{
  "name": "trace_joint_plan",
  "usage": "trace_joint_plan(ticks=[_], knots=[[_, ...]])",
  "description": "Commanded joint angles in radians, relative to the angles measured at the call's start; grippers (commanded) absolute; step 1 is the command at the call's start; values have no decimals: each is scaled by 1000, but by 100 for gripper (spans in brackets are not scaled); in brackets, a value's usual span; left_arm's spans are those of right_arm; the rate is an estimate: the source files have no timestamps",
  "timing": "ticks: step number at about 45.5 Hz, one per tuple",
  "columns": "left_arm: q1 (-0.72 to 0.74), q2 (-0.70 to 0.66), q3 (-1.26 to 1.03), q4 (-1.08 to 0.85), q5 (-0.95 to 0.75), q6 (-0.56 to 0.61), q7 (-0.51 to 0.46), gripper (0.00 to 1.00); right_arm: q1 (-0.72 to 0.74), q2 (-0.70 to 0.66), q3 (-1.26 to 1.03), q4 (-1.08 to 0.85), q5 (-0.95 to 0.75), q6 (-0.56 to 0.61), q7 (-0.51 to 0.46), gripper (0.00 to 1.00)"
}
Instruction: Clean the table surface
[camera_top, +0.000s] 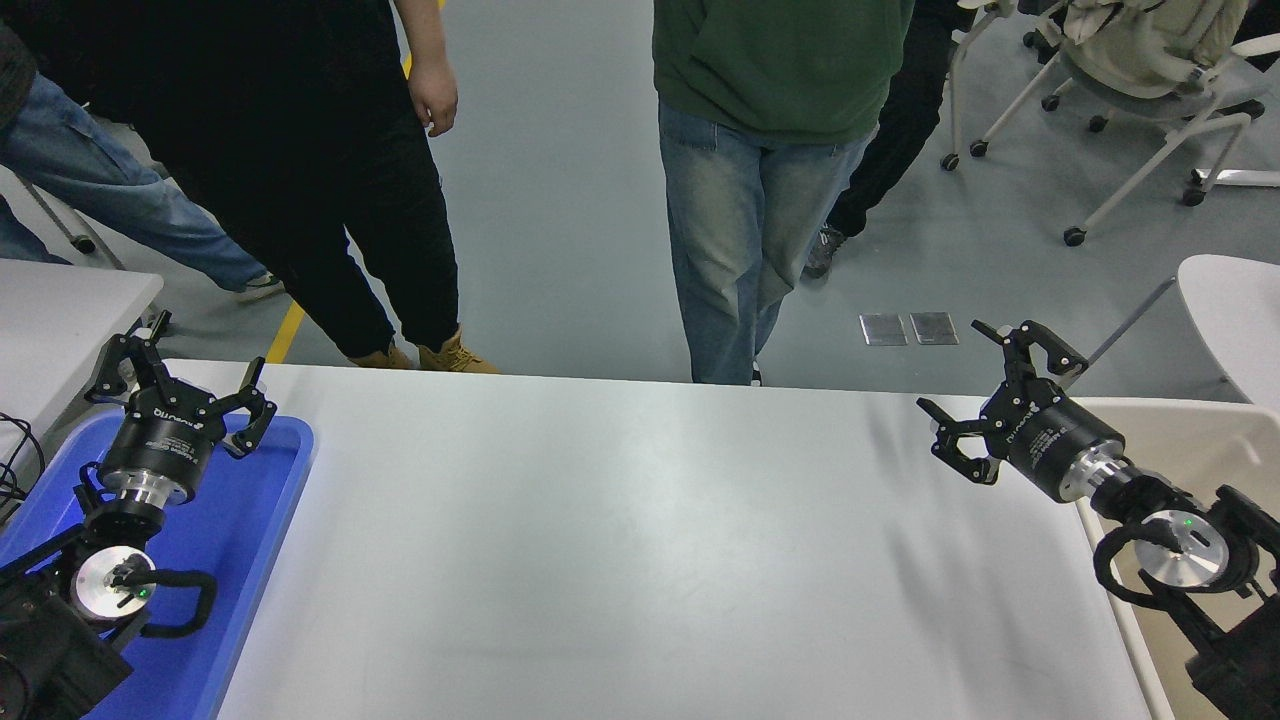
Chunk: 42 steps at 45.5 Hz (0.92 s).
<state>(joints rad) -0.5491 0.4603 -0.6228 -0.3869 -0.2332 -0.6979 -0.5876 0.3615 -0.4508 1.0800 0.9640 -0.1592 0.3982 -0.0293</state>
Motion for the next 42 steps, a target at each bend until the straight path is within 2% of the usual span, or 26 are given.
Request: trace_joint_plan(ticks=[1, 14, 42], knots=[[0, 0, 0, 0, 0, 0, 0, 100, -18, 3, 3, -16, 14, 31, 0, 100], [0, 0, 0, 0, 0, 0, 0, 100, -19, 30, -2, -76, 13, 31, 0, 100], [-2, 0, 0, 0, 0, 0, 0, 100, 16, 70, -6, -77, 12, -7, 0, 100]])
